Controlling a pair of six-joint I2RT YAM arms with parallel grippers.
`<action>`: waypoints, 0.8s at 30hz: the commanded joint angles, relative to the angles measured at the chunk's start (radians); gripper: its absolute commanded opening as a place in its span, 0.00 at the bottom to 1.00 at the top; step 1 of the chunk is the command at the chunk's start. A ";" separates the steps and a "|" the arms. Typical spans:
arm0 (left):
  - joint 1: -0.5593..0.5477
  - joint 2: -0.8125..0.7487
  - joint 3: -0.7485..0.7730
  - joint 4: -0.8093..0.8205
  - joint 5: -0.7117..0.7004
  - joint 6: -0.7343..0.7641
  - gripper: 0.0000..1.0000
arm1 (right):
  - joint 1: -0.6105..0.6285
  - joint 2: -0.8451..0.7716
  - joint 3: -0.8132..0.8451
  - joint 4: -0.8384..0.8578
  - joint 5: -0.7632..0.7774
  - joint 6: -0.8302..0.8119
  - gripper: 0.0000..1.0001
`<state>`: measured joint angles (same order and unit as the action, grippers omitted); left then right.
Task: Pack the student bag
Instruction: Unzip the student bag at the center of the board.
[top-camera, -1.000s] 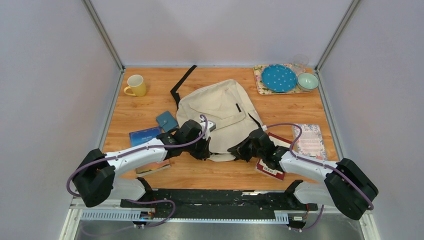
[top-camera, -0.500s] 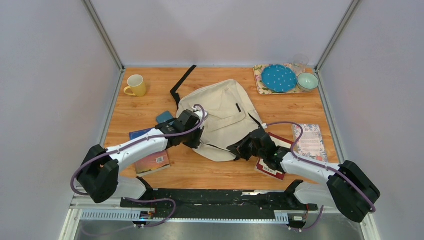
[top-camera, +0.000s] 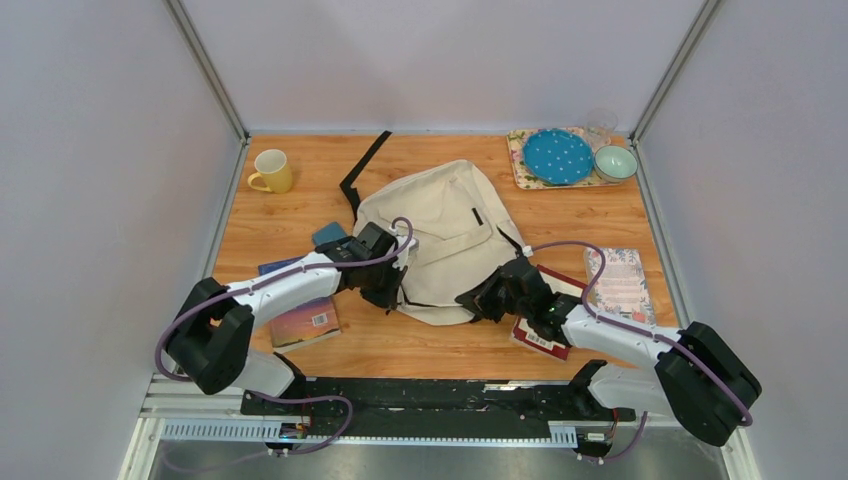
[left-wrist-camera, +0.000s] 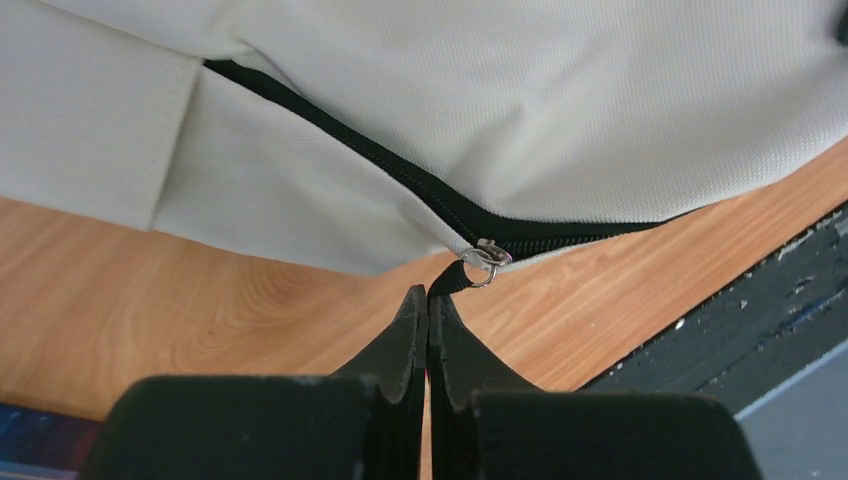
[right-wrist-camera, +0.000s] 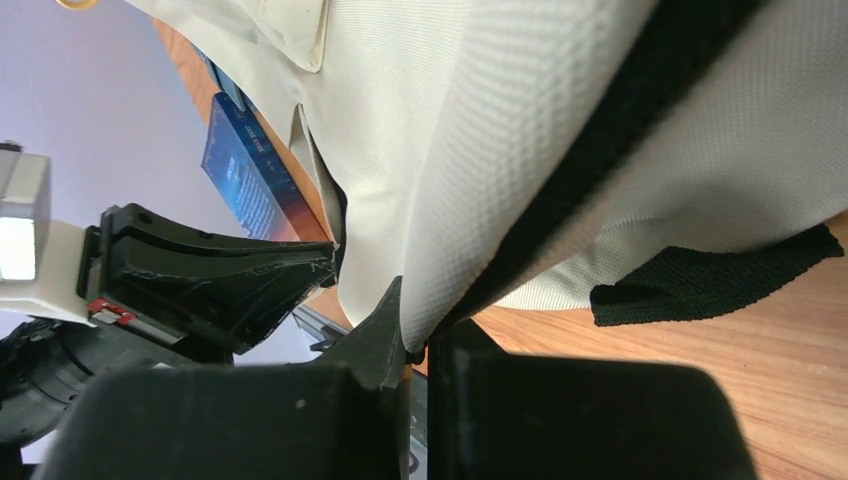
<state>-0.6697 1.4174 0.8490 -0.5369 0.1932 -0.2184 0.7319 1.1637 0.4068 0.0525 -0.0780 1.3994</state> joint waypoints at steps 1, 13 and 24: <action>0.024 0.021 -0.057 -0.100 -0.038 0.033 0.00 | -0.008 -0.016 0.012 -0.048 0.046 -0.094 0.00; 0.082 0.101 0.025 -0.110 -0.281 0.010 0.00 | -0.009 -0.059 -0.057 -0.043 0.063 -0.155 0.00; 0.137 0.130 0.093 -0.091 -0.311 0.011 0.00 | -0.006 -0.035 -0.046 0.000 0.027 -0.183 0.00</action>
<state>-0.5911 1.5311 0.9253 -0.5446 0.1127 -0.2375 0.7353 1.1271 0.3706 0.0921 -0.0799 1.2766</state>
